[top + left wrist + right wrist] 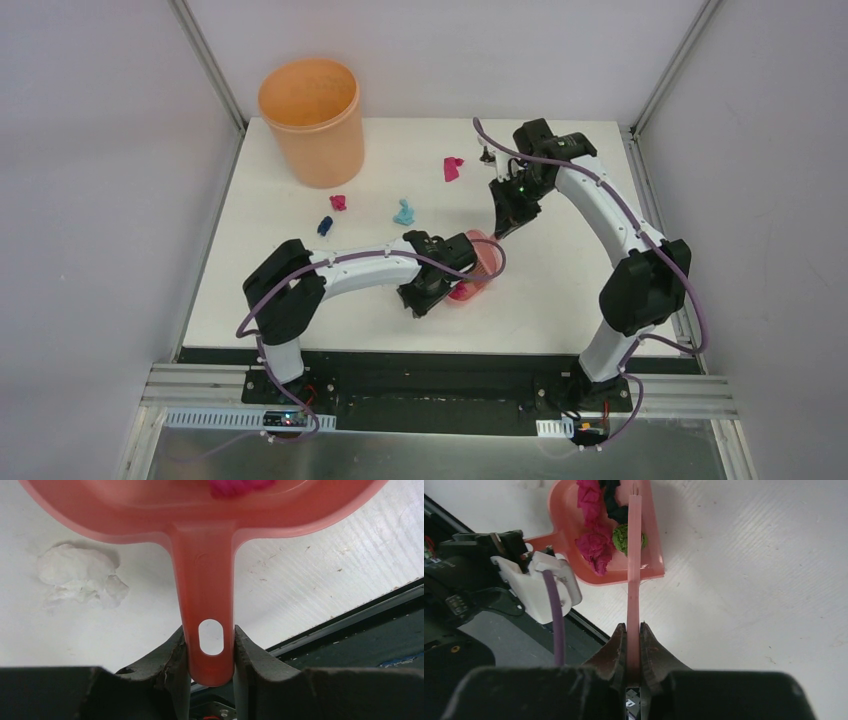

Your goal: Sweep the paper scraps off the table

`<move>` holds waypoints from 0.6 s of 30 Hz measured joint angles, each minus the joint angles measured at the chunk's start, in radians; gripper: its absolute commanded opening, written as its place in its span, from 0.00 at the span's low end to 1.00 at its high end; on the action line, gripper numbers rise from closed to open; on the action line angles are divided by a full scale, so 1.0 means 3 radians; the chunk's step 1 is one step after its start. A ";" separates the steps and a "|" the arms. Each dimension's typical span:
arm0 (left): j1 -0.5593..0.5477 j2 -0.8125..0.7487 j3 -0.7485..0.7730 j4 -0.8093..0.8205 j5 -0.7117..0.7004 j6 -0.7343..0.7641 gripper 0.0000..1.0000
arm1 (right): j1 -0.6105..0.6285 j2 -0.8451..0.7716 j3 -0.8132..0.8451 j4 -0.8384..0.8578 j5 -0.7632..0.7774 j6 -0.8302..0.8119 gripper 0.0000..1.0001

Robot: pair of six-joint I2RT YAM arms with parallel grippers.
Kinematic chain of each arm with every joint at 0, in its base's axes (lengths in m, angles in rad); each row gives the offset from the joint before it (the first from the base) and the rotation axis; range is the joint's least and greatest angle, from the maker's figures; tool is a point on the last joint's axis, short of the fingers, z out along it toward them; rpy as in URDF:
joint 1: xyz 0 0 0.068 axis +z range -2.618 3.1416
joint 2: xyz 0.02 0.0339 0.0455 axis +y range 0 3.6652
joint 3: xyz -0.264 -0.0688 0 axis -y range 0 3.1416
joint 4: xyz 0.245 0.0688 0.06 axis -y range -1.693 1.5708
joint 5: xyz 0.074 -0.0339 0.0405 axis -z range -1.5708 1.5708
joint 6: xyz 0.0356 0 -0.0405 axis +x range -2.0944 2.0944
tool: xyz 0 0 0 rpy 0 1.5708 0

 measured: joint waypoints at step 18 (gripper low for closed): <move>-0.0023 -0.0146 -0.0326 0.0390 -0.0089 -0.0009 0.00 | -0.0367 -0.0392 -0.0014 0.0022 0.0092 -0.0060 0.00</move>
